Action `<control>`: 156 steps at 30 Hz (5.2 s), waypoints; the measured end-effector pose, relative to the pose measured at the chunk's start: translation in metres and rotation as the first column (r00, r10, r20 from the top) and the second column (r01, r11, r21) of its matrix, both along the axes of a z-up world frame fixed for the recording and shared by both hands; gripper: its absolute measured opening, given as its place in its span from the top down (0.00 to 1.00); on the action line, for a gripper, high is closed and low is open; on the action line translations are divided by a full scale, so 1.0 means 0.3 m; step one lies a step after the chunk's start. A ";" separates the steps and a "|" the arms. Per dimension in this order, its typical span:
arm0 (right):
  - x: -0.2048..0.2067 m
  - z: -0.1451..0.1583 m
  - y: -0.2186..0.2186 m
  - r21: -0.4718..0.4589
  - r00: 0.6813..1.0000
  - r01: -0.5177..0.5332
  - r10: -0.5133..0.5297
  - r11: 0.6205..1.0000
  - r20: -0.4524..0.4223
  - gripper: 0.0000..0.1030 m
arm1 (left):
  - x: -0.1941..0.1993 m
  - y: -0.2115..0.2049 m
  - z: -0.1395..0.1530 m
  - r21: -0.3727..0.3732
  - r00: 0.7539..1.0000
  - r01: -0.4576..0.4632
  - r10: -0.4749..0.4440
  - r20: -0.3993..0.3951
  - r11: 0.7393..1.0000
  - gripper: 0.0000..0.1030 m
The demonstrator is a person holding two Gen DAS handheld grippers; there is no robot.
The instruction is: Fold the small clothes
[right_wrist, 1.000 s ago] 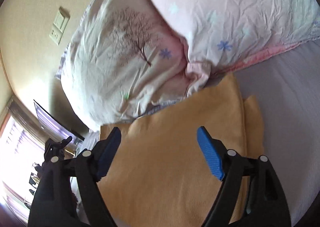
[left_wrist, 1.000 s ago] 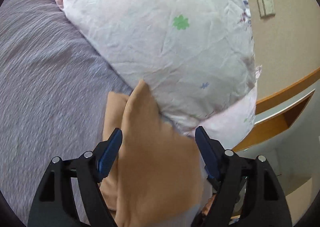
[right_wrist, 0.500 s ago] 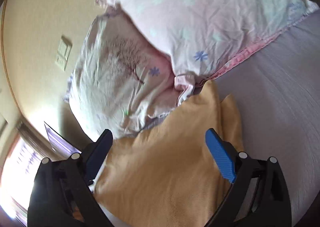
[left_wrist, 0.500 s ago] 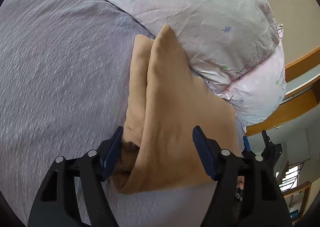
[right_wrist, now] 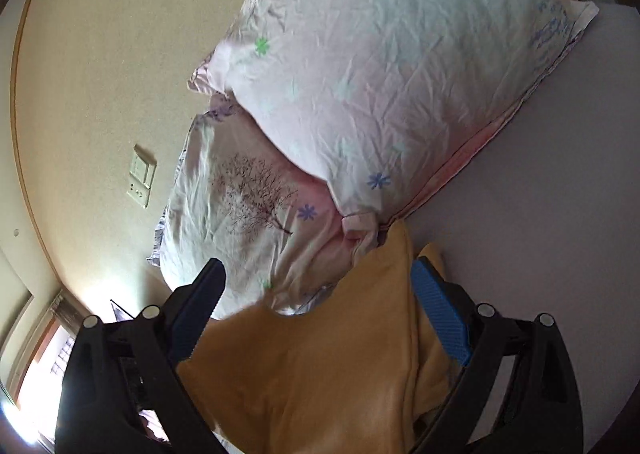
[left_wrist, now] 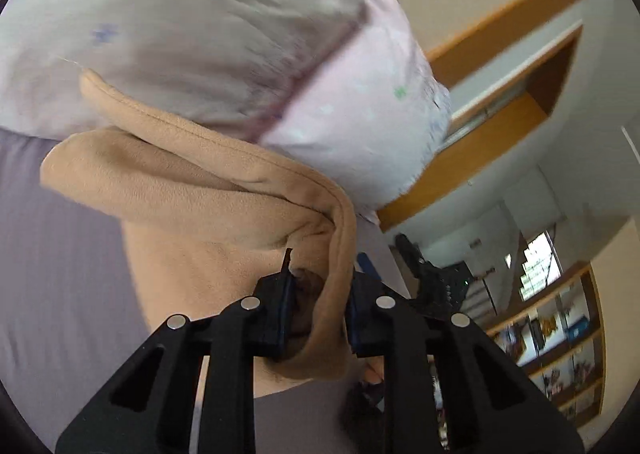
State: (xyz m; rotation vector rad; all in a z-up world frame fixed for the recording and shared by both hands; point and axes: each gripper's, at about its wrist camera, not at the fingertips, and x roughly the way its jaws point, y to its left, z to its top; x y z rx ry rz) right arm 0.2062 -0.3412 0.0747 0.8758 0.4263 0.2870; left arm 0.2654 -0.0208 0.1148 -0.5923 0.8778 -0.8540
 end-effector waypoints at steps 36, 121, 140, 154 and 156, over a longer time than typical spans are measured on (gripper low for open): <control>-0.283 -0.065 0.098 -0.371 0.967 -0.108 0.010 0.922 -0.255 0.94 | -0.253 -0.244 -0.280 0.519 0.920 0.249 -0.367 0.136 0.818 0.28; -0.251 -0.203 0.677 -0.722 0.879 -0.389 -0.004 0.572 -0.477 0.02 | -0.300 0.234 -0.376 0.745 0.976 -0.219 0.128 0.178 0.629 0.01; -0.252 -0.204 0.676 -0.722 0.879 -0.388 -0.005 0.573 -0.476 0.02 | -0.302 0.233 -0.377 0.745 0.975 -0.220 0.130 0.179 0.629 0.01; -0.252 -0.203 0.676 -0.722 0.879 -0.387 -0.006 0.573 -0.476 0.02 | -0.302 0.233 -0.377 0.745 0.975 -0.221 0.130 0.179 0.629 0.01; -0.251 -0.204 0.676 -0.722 0.879 -0.387 -0.007 0.573 -0.476 0.02 | -0.302 0.233 -0.377 0.745 0.975 -0.221 0.130 0.179 0.629 0.01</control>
